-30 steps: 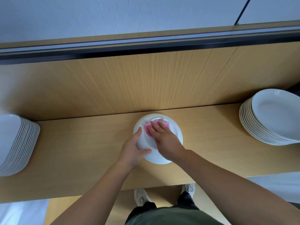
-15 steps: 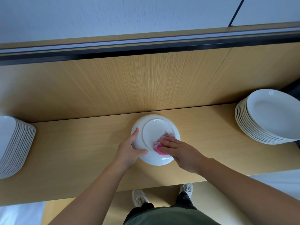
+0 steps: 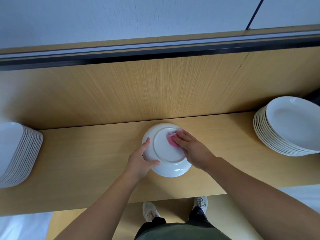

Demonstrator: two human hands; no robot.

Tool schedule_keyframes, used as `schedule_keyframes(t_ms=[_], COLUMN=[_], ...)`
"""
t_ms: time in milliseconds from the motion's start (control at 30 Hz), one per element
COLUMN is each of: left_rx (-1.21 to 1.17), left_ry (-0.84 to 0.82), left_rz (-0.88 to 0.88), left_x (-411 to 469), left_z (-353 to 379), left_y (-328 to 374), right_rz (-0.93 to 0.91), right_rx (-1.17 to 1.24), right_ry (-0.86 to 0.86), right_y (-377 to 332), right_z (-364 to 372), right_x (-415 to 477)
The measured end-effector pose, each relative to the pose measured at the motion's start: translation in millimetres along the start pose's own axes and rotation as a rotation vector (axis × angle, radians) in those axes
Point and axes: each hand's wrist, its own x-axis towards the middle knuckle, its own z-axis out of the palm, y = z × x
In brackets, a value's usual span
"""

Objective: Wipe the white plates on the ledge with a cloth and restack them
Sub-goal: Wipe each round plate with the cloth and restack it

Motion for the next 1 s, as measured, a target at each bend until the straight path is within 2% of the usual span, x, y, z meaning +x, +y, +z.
schedule_keyframes(t_ms=[133,233,333,500,667,833,1000], left_rx=[-0.013,-0.047,-0.114,-0.244,-0.340,-0.383,-0.240], left_ry=[0.010,0.007,0.002,0.043,0.099,0.062,0.156], left_rz=[0.010,0.014,0.065,0.052,0.038,0.015,0.079], left_x=[2.3,0.0,-3.9,-10.0,-17.8,-28.8,-44.3], left_z=[0.3,0.8,0.7,4.9,15.0,25.8,33.2], left_y=[1.2,6.1,14.2,38.7,59.1,82.8,112.3], right_rz=[0.039,0.101,0.086,0.092,0.008,-0.079,-0.178], right_rx=[0.053,0.121,0.220,0.351,0.377,0.387,0.458], right_ry=[0.078,0.023,-0.032,0.104,0.129,0.116,0.166], right_y=[-5.5,-17.9,-22.3,-23.1,-22.8,-18.5,-21.1], right_z=[-1.6,-6.7,-26.5,-68.3,-99.0,-120.4,-144.6], right_x=[-35.0,-49.2,-50.9,-38.9,-30.9,-29.5,-26.2])
